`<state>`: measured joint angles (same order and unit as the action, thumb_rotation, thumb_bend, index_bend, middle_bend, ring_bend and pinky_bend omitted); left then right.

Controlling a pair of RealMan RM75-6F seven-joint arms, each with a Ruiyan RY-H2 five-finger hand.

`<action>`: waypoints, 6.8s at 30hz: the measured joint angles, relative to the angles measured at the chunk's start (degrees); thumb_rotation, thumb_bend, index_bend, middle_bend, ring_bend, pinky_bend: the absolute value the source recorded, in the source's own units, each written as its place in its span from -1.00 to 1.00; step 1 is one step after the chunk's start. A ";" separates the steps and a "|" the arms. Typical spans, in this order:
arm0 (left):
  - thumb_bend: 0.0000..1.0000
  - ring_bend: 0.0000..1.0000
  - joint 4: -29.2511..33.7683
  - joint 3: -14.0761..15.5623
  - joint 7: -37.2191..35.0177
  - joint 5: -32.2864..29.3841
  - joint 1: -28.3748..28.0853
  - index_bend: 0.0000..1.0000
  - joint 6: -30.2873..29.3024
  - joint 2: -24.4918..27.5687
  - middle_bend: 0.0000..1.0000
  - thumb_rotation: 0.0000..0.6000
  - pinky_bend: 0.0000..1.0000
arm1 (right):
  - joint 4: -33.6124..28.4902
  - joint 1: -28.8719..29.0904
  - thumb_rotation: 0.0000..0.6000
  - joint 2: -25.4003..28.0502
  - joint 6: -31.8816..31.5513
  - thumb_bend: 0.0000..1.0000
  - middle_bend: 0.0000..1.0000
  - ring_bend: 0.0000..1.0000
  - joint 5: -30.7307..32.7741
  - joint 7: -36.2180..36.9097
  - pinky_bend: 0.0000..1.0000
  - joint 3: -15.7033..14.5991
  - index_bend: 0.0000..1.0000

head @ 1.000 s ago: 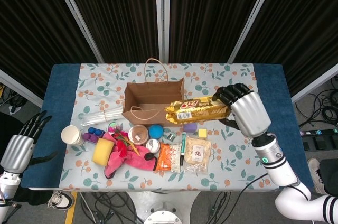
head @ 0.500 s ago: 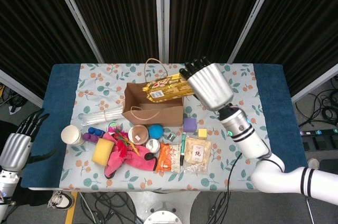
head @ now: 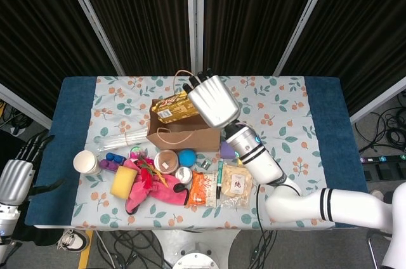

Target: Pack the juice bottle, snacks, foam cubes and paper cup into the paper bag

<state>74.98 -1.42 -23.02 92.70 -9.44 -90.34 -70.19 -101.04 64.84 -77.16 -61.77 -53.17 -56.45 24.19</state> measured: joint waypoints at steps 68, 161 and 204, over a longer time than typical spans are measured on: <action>-0.82 -0.87 -0.05 0.33 1.32 0.88 0.51 -0.73 -1.22 -0.17 -0.80 1.00 -0.69 | -0.53 -35.03 1.00 -3.46 -2.33 -1.00 -0.82 -1.00 -23.35 33.33 -1.00 -31.86 -0.94; -0.82 -0.87 -0.19 -0.35 0.39 0.11 0.09 -0.73 -0.42 -0.31 -0.80 1.00 -0.69 | 4.70 -0.48 1.00 -14.57 -12.35 -0.48 0.12 -0.22 3.39 -5.67 -0.65 13.85 0.26; -0.82 -0.88 -0.18 -0.47 -0.19 -0.02 0.10 -0.73 -0.37 -0.10 -0.80 1.00 -0.69 | -11.79 -3.65 1.00 -5.77 -19.47 -1.00 -0.34 -0.71 5.08 -1.32 -0.87 1.36 -0.62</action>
<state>74.79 -1.89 -23.20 92.67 -9.34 -90.70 -70.28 -112.83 61.18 -82.92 -81.23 -48.09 -57.77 25.55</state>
